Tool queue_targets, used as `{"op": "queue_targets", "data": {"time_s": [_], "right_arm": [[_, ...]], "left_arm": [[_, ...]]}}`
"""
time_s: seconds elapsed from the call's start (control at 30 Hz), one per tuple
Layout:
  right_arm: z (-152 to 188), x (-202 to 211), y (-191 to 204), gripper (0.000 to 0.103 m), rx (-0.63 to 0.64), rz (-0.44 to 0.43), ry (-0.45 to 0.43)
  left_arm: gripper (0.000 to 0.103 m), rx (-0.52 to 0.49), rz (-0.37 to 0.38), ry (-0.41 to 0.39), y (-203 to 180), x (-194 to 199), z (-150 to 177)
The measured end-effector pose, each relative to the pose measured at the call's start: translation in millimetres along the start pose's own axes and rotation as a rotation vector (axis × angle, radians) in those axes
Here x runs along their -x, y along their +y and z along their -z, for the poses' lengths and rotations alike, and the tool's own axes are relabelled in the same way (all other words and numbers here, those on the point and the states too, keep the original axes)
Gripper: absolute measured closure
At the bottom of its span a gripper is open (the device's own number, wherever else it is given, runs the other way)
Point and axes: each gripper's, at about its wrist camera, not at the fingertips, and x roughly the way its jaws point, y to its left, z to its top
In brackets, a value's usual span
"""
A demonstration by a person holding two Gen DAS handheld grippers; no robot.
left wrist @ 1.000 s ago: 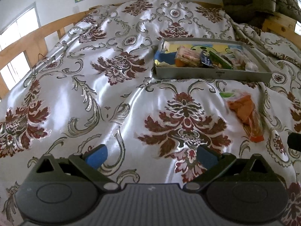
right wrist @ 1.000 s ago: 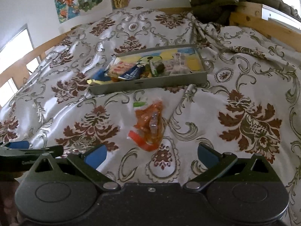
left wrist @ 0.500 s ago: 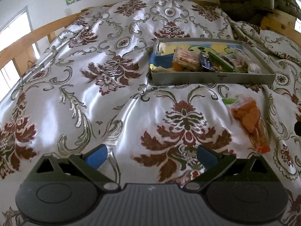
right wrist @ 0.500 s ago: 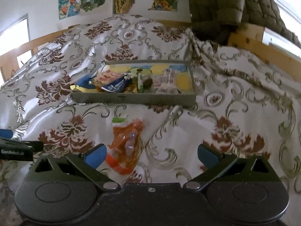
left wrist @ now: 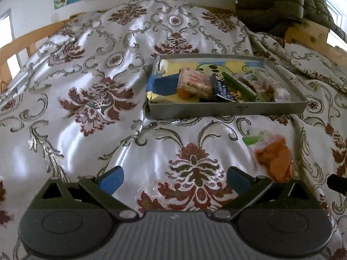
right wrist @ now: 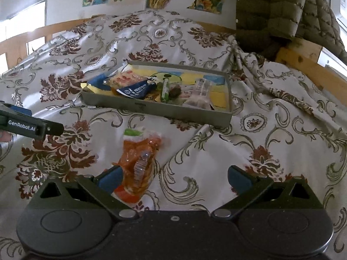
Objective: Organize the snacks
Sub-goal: 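Move the open right tool toward the orange candy bag, then close the right tool on the orange candy bag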
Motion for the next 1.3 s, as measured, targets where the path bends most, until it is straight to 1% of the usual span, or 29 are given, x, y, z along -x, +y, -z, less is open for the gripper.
{"op": "queue_targets", "data": {"time_s": [0.1,0.27,0.33,0.43,0.6,0.67,0.77,0.8,0.9,1.03,1.13,1.2,1.3], "right_arm": [[-2.8,3.9,0.6,0.001,0.016,-0.011,-0.005],[-2.7,12.3,6.6,0.001,0.056,-0.064,-0.007],[-1.2,13.2,11.7,0.001,0.081,-0.079,0.002],[-0.3,9.0,19.3,0.001,0.091,-0.116,0.011],[-6.4,-14.4,30.2,0.001,0.042,-0.199,0.041],[-10.1,-23.1,34.5,0.001,0.047,-0.224,0.04],[-16.0,-40.6,40.6,0.001,0.093,-0.214,0.026],[-18.0,-48.4,40.9,0.003,0.096,-0.207,0.031],[-21.4,-70.8,37.6,0.007,0.063,-0.199,0.065],[-21.1,-89.8,34.1,0.012,0.004,-0.192,0.12],[-18.8,-96.9,37.0,0.015,-0.008,-0.216,0.147],[-16.6,-99.1,41.1,0.016,-0.004,-0.232,0.155],[-15.8,-102.8,44.8,0.016,-0.007,-0.231,0.154]], "left_arm": [[0.0,0.005,0.003,0.011,2.9,0.3,0.4],[0.0,0.021,-0.002,0.001,9.2,7.5,1.4],[0.0,0.01,0.002,-0.004,10.2,10.3,2.1],[0.0,-0.009,-0.016,-0.012,9.0,6.6,-1.3],[0.0,0.016,0.012,0.025,13.7,-15.9,-5.6],[0.0,0.015,0.028,0.019,17.0,-22.7,-6.7],[0.0,-0.024,0.03,-0.008,18.0,-31.8,-13.2],[0.0,-0.042,0.029,-0.021,17.9,-34.9,-16.1],[0.0,-0.108,0.04,-0.045,18.3,-48.2,-25.3],[0.0,-0.168,0.075,-0.051,25.8,-73.5,-38.2],[0.0,-0.222,0.144,-0.039,35.7,-91.8,-50.0],[0.0,-0.222,0.183,-0.02,43.8,-103.1,-58.3],[0.0,-0.176,0.253,0.032,54.1,-121.1,-71.8]]}}
